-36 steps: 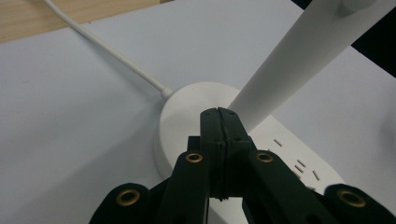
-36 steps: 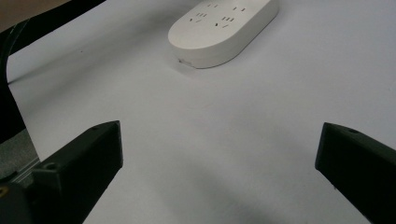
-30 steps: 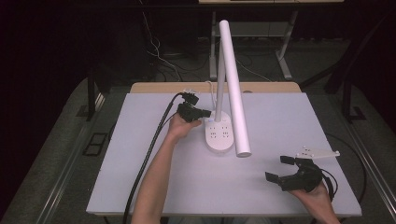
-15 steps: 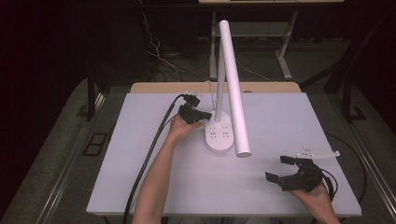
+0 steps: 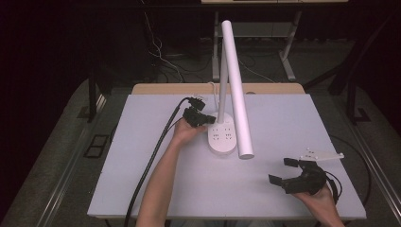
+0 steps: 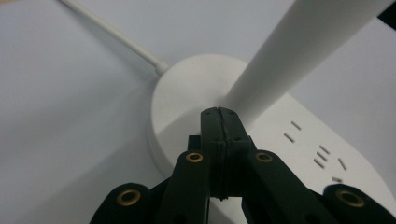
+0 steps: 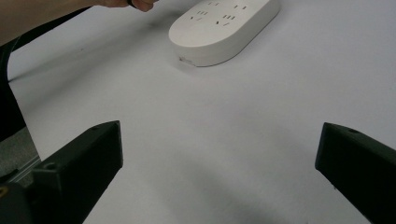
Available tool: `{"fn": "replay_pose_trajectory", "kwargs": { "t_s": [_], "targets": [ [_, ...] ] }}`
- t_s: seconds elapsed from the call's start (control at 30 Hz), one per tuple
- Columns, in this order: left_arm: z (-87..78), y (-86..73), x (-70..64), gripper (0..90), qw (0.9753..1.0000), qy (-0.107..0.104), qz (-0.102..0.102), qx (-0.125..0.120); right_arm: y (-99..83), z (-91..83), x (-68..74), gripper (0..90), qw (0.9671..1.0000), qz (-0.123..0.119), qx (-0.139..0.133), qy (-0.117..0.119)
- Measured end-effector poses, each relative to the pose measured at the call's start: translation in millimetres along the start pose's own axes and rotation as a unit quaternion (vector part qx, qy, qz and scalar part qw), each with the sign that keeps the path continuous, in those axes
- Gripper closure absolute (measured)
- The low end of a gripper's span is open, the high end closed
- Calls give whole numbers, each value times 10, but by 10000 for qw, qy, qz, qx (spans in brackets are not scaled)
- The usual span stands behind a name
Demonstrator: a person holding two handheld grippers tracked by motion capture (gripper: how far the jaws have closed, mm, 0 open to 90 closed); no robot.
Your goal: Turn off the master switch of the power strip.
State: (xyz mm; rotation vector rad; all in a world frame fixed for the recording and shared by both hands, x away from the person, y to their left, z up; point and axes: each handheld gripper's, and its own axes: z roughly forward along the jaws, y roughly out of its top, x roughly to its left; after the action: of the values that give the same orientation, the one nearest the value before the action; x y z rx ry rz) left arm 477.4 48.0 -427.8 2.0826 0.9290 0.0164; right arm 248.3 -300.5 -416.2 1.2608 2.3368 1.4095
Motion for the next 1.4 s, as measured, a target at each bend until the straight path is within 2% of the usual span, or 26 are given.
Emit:
{"fn": "replay_pose_trajectory", "kwargs": {
  "t_s": [0.23,0.27,0.33,0.4,0.53,0.57,0.87,1.03,1.1,1.13,1.2,1.37,1.4],
  "targets": [
    [1,-18,37,900,9998,-99,-161,-48,-1,4,13,3,10000,-23,20,-14],
    [8,-20,46,900,9997,-119,-210,-104,-2,4,14,3,10000,-21,15,-13],
    [37,-24,28,900,9983,-138,-487,-295,-5,2,17,3,10000,-8,25,-4],
    [43,-26,42,900,9978,-181,-534,-335,-6,2,15,3,10000,-15,27,-2],
    [30,-25,80,900,9971,-56,-660,-378,-8,-5,20,3,10000,-5,23,12],
    [26,-25,89,900,9965,-100,-735,-379,-9,-9,21,3,10000,-6,31,22],
    [8,-22,47,900,9981,70,-542,-292,-7,9,14,3,10000,-58,32,-3],
    [46,-22,2,900,9978,231,-512,-346,-8,0,11,3,10000,-33,30,-1],
    [47,-20,22,900,9980,187,-505,-317,-9,-4,9,3,10000,-21,33,-2],
    [53,-18,19,900,9975,185,-592,-350,-10,-4,7,3,10000,-30,28,1],
    [54,-9,12,900,9973,199,-619,-343,-14,-5,6,3,10000,-22,17,-8],
    [33,7,-12,900,9976,216,-596,-294,-11,-10,12,3,10000,-12,20,-4],
    [3,12,-3,900,9981,241,-497,-256,-11,-12,16,3,10000,-7,15,-2]
  ]
}}
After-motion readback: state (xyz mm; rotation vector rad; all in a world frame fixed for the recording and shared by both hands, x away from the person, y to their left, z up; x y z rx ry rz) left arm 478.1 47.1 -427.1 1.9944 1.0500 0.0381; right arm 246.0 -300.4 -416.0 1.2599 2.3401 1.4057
